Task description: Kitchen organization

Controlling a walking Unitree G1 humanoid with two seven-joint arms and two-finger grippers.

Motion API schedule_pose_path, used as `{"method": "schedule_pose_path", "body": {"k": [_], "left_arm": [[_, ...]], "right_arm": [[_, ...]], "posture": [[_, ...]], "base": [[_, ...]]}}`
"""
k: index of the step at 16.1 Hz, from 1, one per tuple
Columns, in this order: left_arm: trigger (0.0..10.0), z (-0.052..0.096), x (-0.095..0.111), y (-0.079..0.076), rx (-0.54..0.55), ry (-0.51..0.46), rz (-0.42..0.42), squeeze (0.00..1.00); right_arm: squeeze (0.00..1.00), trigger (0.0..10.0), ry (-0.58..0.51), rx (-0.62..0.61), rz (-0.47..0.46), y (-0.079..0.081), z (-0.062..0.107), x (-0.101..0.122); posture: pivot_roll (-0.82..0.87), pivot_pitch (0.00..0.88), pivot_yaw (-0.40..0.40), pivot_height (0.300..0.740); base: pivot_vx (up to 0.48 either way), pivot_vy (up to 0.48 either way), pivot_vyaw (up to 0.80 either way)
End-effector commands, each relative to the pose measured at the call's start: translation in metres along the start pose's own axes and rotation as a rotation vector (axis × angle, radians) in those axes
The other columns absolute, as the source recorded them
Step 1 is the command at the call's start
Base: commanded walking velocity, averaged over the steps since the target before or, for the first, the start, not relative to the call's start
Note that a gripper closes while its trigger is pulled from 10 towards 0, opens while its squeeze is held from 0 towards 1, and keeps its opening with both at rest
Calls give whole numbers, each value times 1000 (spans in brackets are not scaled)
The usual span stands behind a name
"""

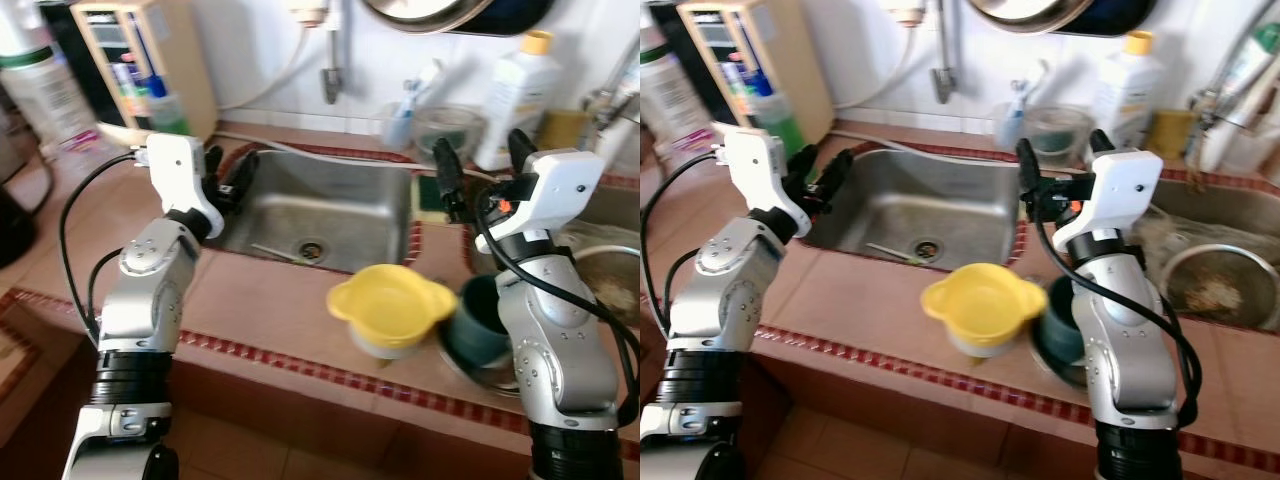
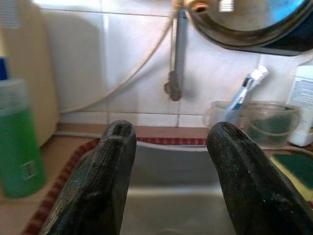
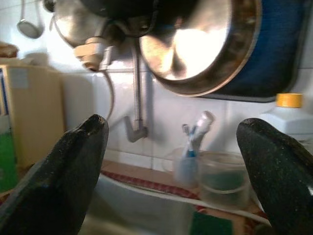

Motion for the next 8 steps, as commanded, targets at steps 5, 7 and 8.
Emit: {"method": "schedule_pose_path", "body": {"k": [5,7,8], "left_arm": [[10000,4,0,4,15,8,-14,0],[10000,4,0,3,12,9,-18,0],[10000,4,0,3,11,7,-20,0]], "right_arm": [[0,10000,-18,37,-2,10,-1,0],[0,10000,-14,43,-1,11,-1,-1],[0,10000,-10,45,-1,11,-1,-2]], "posture": [[-178,0,60,740],[-177,0,57,740],[-177,0,56,740]], "base": [[0,350,0],[0,352,0],[0,345,0]]}}
Point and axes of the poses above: a point about 5 cm out from each wrist's last joint towards the gripper, its own z axis pointing back from the gripper into the wrist, its own x axis along the axis of the wrist's last joint, y = z × x, the point moved 6 cm from there along -z, pointing out of the wrist towards the gripper, and after that the axes turned 12 degrees about z, right-handed, at the moved point
